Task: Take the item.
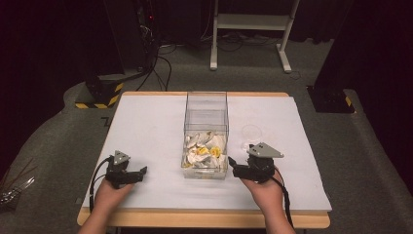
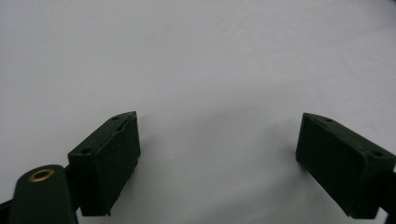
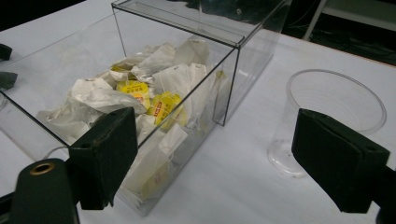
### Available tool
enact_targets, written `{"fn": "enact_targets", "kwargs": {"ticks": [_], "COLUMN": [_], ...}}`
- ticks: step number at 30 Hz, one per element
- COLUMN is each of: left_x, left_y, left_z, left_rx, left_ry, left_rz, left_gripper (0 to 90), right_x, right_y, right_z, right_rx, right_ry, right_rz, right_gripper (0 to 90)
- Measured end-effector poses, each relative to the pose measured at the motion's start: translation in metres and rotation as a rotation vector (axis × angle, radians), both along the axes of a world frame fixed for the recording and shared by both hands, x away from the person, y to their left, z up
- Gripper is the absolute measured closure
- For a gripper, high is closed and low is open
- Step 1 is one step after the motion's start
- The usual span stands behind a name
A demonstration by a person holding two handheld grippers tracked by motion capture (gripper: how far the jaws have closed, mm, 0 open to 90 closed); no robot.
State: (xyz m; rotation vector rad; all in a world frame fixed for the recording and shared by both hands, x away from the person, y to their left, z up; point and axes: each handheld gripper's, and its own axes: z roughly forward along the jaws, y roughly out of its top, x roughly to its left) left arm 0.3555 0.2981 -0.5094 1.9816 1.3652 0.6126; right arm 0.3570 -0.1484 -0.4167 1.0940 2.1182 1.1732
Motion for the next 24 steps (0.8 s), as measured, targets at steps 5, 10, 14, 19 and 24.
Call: {"fn": "enact_targets", "kwargs": {"ticks": [5, 10, 14, 19, 24], "left_x": [0.0, 0.0, 0.0, 0.0, 0.0], "left_y": [0.0, 0.0, 0.0, 0.0, 0.0], "left_z": [0.0, 0.0, 0.0, 0.0, 0.0], "left_rx": [0.0, 0.0, 0.0, 0.0, 0.001], "left_ry": [0.001, 0.001, 0.0, 0.002, 0.003], "left_rz": [-0.001, -0.001, 0.0, -0.001, -0.002], "left_gripper": [13.8, 13.8, 13.8, 13.8, 13.8], "right_x": [0.002, 0.003, 0.005, 0.007, 0.011], "right_y": [0.008, 0.015, 0.024, 0.031, 0.038], "right_z": [0.003, 0.005, 0.007, 0.007, 0.006], "right_rx": [-0.001, 0.0, -0.004, -0.007, -0.013], "right_ry": [0.006, 0.017, 0.013, 0.014, 0.019], "right_rz": [0.017, 0.033, 0.06, 0.073, 0.083], "right_gripper": [14.8, 14.9, 15.1, 15.4, 16.0]}}
